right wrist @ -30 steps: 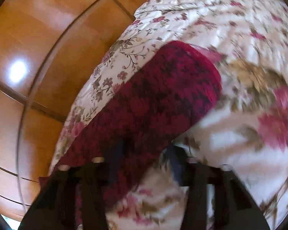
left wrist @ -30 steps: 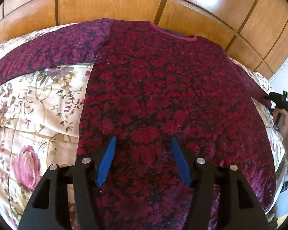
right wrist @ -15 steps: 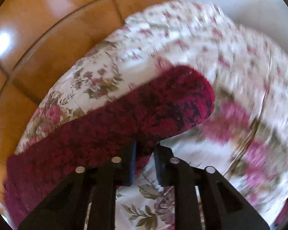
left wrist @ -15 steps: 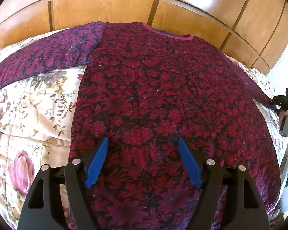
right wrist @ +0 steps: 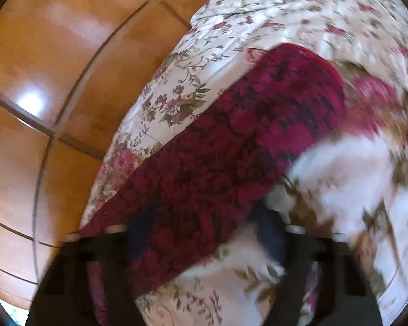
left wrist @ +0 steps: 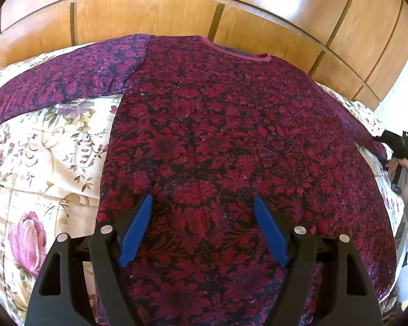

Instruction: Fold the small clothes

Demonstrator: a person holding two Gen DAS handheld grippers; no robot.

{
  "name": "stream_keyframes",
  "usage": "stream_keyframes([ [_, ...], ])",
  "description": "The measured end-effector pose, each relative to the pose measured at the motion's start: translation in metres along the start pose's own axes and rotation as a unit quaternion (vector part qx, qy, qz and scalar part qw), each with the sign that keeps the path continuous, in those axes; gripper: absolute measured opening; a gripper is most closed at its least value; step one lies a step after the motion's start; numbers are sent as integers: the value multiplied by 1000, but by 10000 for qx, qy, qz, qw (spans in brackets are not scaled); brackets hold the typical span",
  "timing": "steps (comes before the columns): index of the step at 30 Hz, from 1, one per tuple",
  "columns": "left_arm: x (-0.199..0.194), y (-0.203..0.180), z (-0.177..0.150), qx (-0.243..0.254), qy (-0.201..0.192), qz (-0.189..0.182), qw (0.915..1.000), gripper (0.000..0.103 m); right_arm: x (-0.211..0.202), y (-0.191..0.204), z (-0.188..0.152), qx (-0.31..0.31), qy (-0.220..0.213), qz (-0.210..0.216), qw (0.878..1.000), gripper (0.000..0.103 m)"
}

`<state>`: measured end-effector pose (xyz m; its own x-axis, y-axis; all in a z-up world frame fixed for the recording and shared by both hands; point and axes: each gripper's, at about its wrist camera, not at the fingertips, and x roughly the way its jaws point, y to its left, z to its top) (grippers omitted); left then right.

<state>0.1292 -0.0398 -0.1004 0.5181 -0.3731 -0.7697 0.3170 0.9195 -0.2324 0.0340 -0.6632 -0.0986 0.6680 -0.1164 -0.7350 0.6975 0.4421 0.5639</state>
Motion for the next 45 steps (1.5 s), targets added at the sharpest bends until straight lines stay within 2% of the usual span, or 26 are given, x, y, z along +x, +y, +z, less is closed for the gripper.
stream_keyframes([
  [1,0,-1,0,6,1,13,10000,77,0,5,3,-129,-12,-86,9999,16],
  [5,1,-2,2,-2,8,19,10000,78,-33,45,4,-817,-463,-31,9956,14],
  [7,0,-1,3,-46,15,-24,10000,78,-55,82,-5,-1417,-718,77,9873,13],
  [8,0,1,4,-113,28,-72,9999,78,-66,110,-14,-1849,-834,123,9791,13],
  [11,-5,7,7,-404,31,-293,9987,78,-75,167,-39,-2553,-866,352,9623,12],
  [14,-12,15,9,-714,37,-583,9957,78,-67,233,-79,-3279,-712,572,9403,13],
  [17,-21,22,13,-970,3,-855,9916,78,-42,298,-141,-3994,-332,815,9125,12],
  [23,-43,34,27,-1087,-253,-1100,9877,78,3,368,-253,-4948,421,1053,8616,12],
  [24,-44,36,31,-1089,-292,-1126,9872,78,9,375,-275,-5131,572,1128,8490,13],
  [26,-45,42,40,-1112,-354,-1141,9866,78,12,383,-305,-5404,753,1286,8281,19],
  [27,-45,45,43,-1127,-370,-1150,9863,78,13,384,-310,-5454,789,1322,8239,41],
  [28,-43,46,48,-1146,-376,-1176,9857,78,12,383,-314,-5455,828,1423,8218,69],
  [29,-40,49,55,-1172,-376,-1217,9849,78,5,378,-316,-5395,804,1564,8234,74],
  [31,-34,52,64,-1219,-387,-1230,9841,78,-3,365,-313,-5355,847,1617,8246,74],
  [35,-10,59,93,-1409,-277,-1374,9801,74,-22,323,-293,-5129,1000,1652,8365,80],
  [37,0,61,104,-1547,-250,-1368,9781,74,-33,292,-277,-4926,1013,1571,8499,80],
  [43,46,63,148,-1765,-89,-1321,9754,73,-52,225,-217,-4071,761,1150,9029,80],
  [44,58,62,153,-1820,-8,-1347,9740,64,-52,217,-208,-3938,701,1092,9100,80],
  [45,66,60,157,-1837,65,-1373,9733,49,-51,213,-202,-3815,669,1062,9158,79],
])
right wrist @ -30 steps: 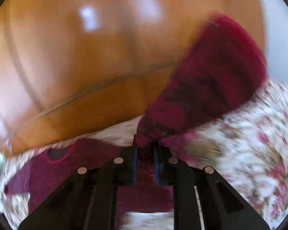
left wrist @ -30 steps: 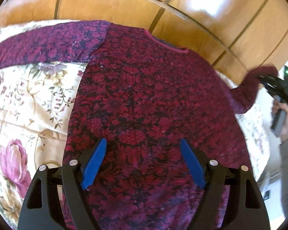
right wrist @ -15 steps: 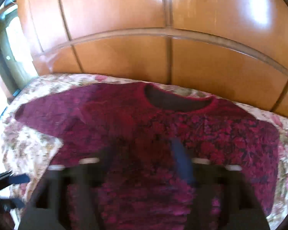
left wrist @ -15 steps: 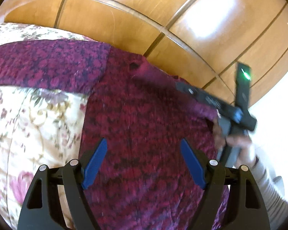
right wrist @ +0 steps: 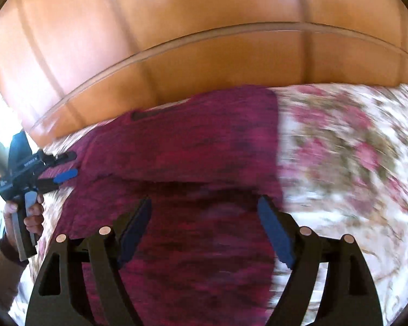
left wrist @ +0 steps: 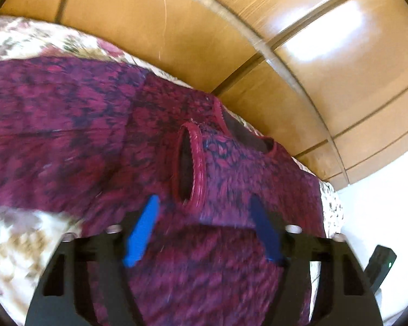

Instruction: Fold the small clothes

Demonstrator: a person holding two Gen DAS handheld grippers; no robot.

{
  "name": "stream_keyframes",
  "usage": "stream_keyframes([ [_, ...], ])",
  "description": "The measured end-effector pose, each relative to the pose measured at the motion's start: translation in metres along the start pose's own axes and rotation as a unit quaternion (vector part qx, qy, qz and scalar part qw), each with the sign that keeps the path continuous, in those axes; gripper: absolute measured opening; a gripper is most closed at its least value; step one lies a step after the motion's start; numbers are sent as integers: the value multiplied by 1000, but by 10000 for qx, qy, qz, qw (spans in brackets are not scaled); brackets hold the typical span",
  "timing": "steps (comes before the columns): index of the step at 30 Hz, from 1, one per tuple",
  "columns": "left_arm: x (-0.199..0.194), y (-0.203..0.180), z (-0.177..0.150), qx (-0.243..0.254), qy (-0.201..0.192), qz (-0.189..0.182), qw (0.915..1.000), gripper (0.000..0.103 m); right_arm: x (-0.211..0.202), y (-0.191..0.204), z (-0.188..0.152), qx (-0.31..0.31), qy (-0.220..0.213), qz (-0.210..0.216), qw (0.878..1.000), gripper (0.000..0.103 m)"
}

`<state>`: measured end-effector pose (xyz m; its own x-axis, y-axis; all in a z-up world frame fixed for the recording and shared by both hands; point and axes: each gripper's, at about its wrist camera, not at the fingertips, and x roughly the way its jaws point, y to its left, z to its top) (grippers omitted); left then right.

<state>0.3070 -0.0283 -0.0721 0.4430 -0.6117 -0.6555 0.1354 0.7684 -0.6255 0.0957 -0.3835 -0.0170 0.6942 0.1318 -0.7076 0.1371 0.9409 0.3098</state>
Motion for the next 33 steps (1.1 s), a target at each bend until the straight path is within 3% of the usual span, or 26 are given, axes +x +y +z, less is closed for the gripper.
stream_keyframes([
  [1,8,-1,2,-20,85,-9,10000,41,-1,-6,1,112,-29,-12,9999,78],
  [3,14,-5,6,107,41,193,9997,8,0,-12,8,245,-124,-4,9996,72],
  [7,-16,-5,12,122,-478,155,9987,6,20,1,28,199,-203,129,9995,62],
  [10,-35,3,11,194,-685,360,9968,5,54,16,43,4,-53,67,10000,57],
  [15,-32,19,-2,466,-487,868,9939,5,117,31,40,-391,257,-686,9965,56],
  [19,-10,26,-17,565,-266,1202,9908,2,121,39,30,-601,50,-956,9936,60],
  [22,-10,21,-22,710,-409,1292,9882,2,119,42,31,-658,64,-1032,9925,63],
  [23,-14,20,-23,697,-468,1272,9883,4,116,43,32,-699,70,-1078,9917,65],
  [25,-25,17,-26,670,-591,1273,9878,22,104,51,32,-782,5,-1184,9899,78],
  [27,-46,20,-31,580,-868,1327,9856,53,87,60,26,-880,-155,-1146,9894,82],
  [33,-101,66,-47,-50,-1186,1303,9843,58,64,93,-17,-1284,-106,-843,9881,92],
])
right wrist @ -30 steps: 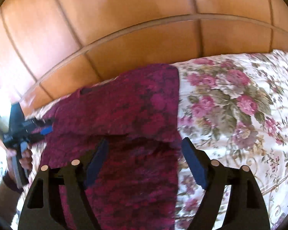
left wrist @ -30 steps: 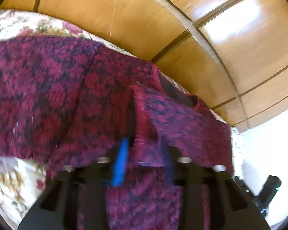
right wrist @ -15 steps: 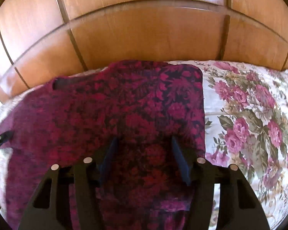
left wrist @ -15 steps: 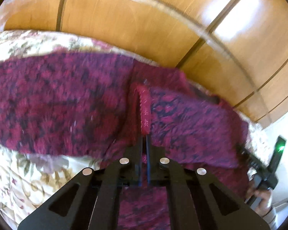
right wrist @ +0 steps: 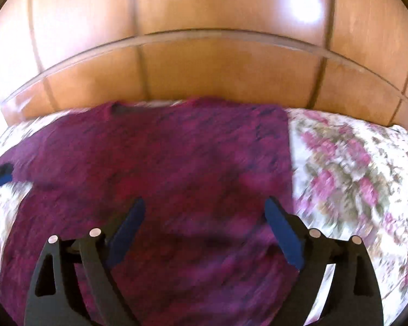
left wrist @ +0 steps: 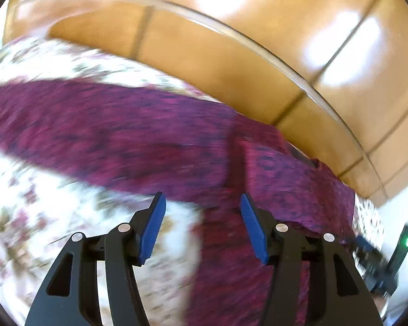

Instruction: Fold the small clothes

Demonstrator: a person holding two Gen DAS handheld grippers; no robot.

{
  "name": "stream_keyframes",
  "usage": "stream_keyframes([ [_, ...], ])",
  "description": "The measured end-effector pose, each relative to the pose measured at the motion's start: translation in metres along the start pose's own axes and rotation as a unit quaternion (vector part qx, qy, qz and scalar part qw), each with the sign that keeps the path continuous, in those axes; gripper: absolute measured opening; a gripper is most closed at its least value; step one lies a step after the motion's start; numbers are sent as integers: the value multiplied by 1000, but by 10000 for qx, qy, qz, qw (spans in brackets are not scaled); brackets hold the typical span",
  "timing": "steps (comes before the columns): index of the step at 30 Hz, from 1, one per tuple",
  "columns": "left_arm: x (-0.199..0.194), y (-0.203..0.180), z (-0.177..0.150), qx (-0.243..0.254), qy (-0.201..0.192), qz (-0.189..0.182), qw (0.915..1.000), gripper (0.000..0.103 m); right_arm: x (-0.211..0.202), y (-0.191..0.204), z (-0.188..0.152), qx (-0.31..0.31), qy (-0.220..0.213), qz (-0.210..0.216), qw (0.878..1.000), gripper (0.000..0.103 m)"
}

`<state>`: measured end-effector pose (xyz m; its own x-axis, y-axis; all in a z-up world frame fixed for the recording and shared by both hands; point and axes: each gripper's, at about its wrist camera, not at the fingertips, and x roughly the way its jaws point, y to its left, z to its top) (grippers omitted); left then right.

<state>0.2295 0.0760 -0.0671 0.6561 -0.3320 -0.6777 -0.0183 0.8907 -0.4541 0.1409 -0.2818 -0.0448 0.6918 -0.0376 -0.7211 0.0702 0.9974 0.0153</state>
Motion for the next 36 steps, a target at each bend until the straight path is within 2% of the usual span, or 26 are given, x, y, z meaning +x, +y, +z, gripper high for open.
stream_keyframes([
  [3,-22,43,-4,-554,-35,229,9982,62,0,28,-23,-455,150,74,9988,95],
  [6,-50,94,-11,-1177,-182,523,9915,62,10,49,-43,-719,379,33,9967,101],
  [8,-67,123,-12,-1507,-327,617,9861,62,13,49,-46,-656,388,-37,9971,101],
  [11,-91,161,-9,-1906,-640,856,9758,62,19,34,-47,-128,579,259,9979,101],
  [15,-101,208,-3,-2655,-848,874,9564,62,19,29,-48,-80,556,334,9979,101],
  [17,-98,230,2,-3022,-820,539,9482,61,19,28,-48,-114,534,286,9981,101],
  [18,-96,236,6,-3139,-849,474,9445,57,18,28,-48,-165,526,229,9982,101],
  [21,-89,248,20,-3177,-857,507,9429,50,15,33,-48,-189,499,194,9984,101],
  [23,-82,257,31,-3238,-856,667,9399,50,16,29,-50,-181,491,203,9984,101],
  [25,-73,261,41,-3212,-802,906,9393,45,16,26,-50,-189,481,194,9985,101],
  [26,-69,263,46,-3207,-772,1010,9386,37,19,31,-49,-193,479,192,9985,101],
  [27,-67,263,50,-3158,-739,1102,9395,23,19,32,-50,-193,472,188,9985,101],
  [29,-68,255,58,-2992,-780,1218,9431,12,20,34,-49,-197,463,181,9986,101],
  [31,-73,234,64,-2698,-922,1172,9513,11,20,34,-50,-187,453,193,9986,101],
  [33,-81,201,73,-2209,-1073,894,9652,11,19,33,-49,-185,438,184,9987,101],
  [36,-94,130,76,-1195,-1256,474,9837,11,19,32,-50,-183,428,183,9987,101],
])
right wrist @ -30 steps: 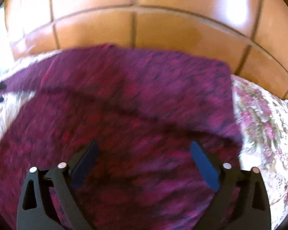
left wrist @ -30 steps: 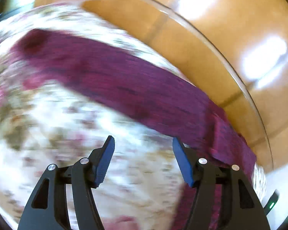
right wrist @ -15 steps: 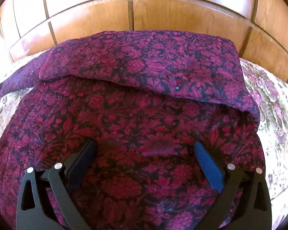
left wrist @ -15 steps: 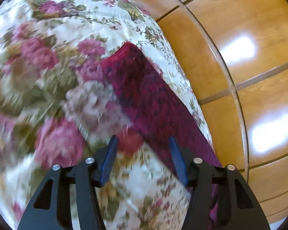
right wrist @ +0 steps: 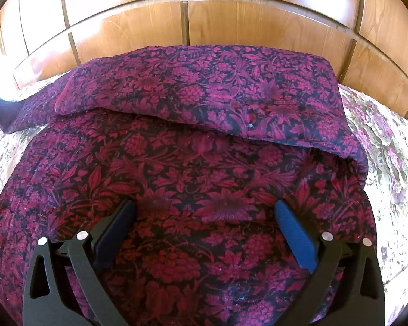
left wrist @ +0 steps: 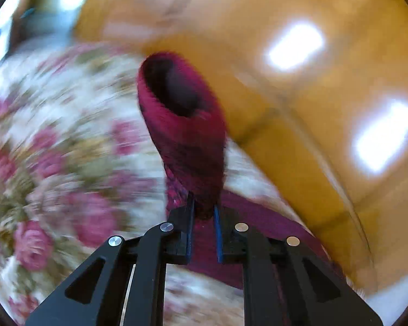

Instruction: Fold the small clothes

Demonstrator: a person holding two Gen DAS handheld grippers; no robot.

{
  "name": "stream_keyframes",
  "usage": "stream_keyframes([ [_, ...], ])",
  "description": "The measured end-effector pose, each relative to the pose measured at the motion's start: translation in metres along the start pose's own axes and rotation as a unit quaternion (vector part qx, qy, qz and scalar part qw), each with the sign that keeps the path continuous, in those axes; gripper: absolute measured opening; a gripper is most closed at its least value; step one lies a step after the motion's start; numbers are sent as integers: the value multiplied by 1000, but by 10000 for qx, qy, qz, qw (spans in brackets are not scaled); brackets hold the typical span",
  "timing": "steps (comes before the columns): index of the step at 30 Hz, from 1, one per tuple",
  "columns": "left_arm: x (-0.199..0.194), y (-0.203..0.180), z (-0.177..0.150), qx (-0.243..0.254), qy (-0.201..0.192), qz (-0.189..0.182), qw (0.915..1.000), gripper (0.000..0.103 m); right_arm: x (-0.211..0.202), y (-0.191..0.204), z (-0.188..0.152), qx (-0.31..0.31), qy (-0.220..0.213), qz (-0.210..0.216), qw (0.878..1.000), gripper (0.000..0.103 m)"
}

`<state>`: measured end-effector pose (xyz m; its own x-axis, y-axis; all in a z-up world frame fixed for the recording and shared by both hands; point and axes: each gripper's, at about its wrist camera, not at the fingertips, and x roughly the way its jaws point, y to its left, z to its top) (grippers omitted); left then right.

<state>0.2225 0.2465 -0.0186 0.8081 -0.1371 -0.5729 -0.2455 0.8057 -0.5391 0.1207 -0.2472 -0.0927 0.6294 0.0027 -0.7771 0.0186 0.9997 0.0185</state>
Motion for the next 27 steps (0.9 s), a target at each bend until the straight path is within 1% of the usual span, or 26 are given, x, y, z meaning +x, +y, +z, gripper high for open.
stream_keyframes([
  [1,-7,-31,-10,446,-31,-212,9988,11,0,0,0,6,-3,8,10000,101],
  [3,-11,-71,-28,948,0,-497,9943,11,0,0,0,3,-10,1,10000,101],
  [4,-11,-97,-44,1227,111,-741,9896,11,0,0,0,5,-13,4,10000,101],
  [6,-6,-131,-73,1593,347,-1000,9815,11,0,0,0,18,-16,21,10000,101],
  [8,5,-161,-105,1947,612,-1150,9722,11,-1,0,-1,27,-22,31,10000,101],
  [10,21,-185,-136,2237,921,-1203,9628,11,-1,0,-1,52,-33,56,10000,101],
  [11,30,-197,-153,2411,1124,-1231,9561,12,-1,0,-1,62,-38,63,10000,101],
  [12,38,-205,-168,2559,1297,-1255,9497,23,-1,-1,-2,75,-42,76,9999,101],
  [13,45,-210,-180,2695,1480,-1277,9429,30,-1,-1,-2,85,-45,88,9999,101],
  [14,50,-214,-192,2838,1608,-1178,9379,40,-1,-2,-2,97,-48,103,9999,101],
  [15,52,-215,-199,2942,1608,-1070,9360,44,-1,-2,-2,109,-50,116,9999,101],
  [16,55,-214,-199,2993,1585,-1050,9350,49,-2,-3,-2,126,-55,132,9998,101],
  [17,51,-210,-200,2991,1567,-1139,9343,65,-2,-4,-2,143,-60,151,9998,101],
  [18,46,-207,-202,2951,1529,-1211,9353,76,-2,-5,-2,151,-62,158,9997,101],
  [20,29,-197,-201,2861,1360,-1326,9392,77,-3,-6,-3,164,-67,169,9997,101],
  [21,22,-193,-202,2867,1332,-1363,9389,77,-3,-6,-3,162,-67,167,9997,101],
  [23,9,-184,-201,2850,1246,-1299,9415,77,-3,-6,-2,159,-67,164,9997,101],
  [25,-2,-173,-203,2724,1228,-1339,9449,77,-6,-8,-1,166,-76,181,9997,101],
  [26,-9,-166,-210,2702,1250,-1244,9465,74,-8,-9,1,183,-83,211,9996,99],
  [27,-14,-161,-215,2706,1273,-1184,9469,70,-13,-11,4,231,-142,282,9992,91],
])
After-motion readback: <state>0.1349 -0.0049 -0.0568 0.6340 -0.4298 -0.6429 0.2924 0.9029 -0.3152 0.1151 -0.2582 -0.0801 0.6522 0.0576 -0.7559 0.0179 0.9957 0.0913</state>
